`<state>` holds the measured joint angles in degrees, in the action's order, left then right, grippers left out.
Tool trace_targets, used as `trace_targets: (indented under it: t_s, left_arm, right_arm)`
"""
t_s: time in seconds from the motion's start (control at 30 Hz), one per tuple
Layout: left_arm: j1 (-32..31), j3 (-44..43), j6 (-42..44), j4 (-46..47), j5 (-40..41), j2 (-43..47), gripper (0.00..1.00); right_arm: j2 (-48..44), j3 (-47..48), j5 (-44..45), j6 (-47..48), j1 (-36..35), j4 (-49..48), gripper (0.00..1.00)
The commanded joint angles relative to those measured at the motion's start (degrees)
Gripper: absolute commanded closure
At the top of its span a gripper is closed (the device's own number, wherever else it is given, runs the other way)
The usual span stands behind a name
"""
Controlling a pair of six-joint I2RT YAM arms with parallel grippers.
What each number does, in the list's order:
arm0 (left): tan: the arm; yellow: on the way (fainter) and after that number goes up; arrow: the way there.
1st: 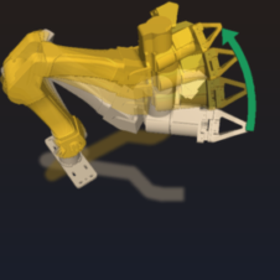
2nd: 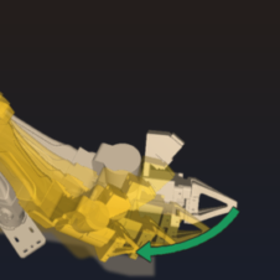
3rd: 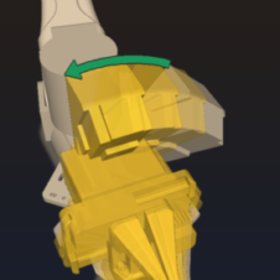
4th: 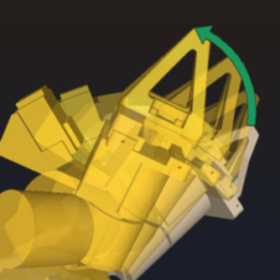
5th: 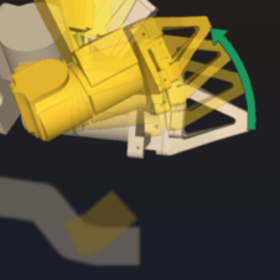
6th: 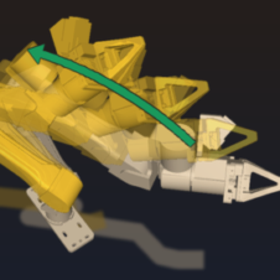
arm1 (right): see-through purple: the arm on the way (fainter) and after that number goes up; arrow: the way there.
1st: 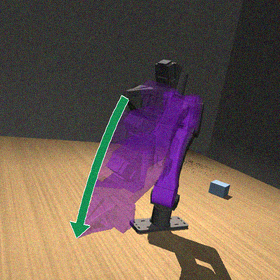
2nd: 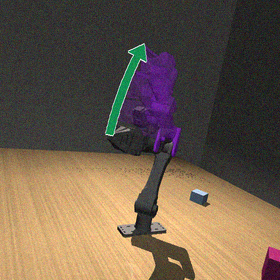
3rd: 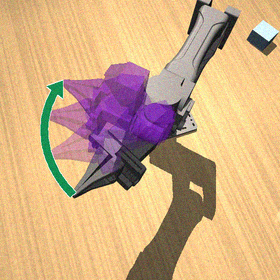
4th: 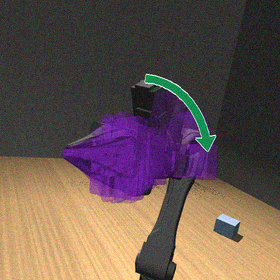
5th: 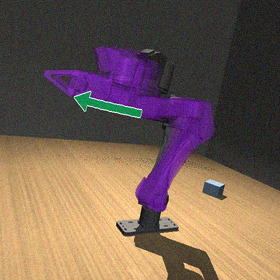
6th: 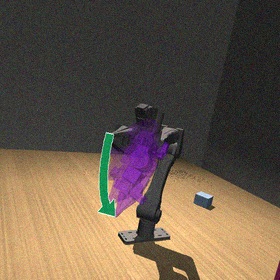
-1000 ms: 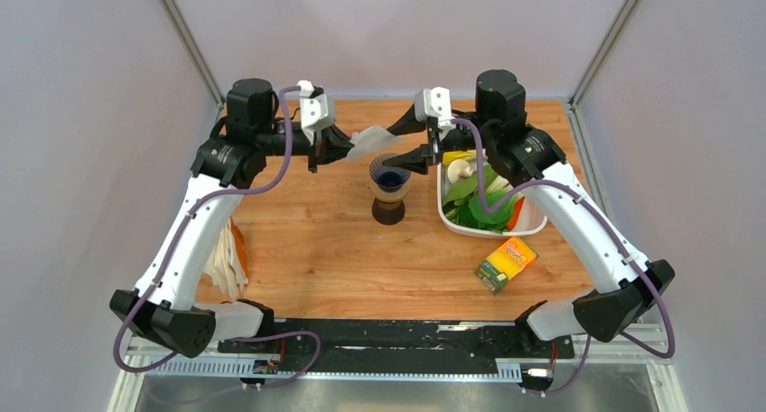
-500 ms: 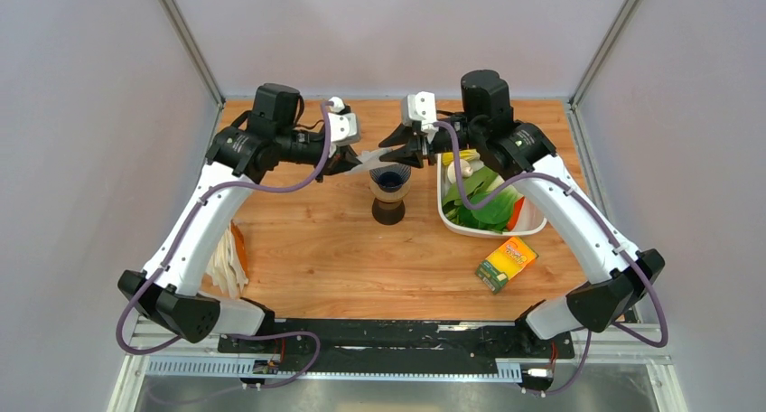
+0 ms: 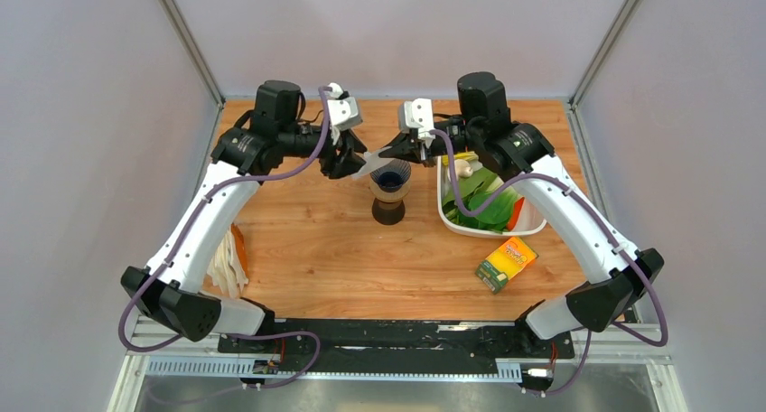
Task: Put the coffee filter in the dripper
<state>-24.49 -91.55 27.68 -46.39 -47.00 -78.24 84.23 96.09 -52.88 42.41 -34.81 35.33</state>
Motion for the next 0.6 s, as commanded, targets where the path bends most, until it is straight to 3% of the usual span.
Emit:
trace_targets:
  t_s: [0.0, 0.57]
  left_arm:
    - [1.68, 3.37, -14.45, 10.48, -1.45, 1.73, 0.44]
    - [10.54, 18.52, -61.41, 47.40, -8.93, 3.11, 0.33]
  right_arm:
    - [-0.86, 0.86, 0.44, 1.37, -0.26, -3.03, 1.00]
    - [-6.05, -6.49, 2.52, -4.58, 0.52, -15.74, 1.00]
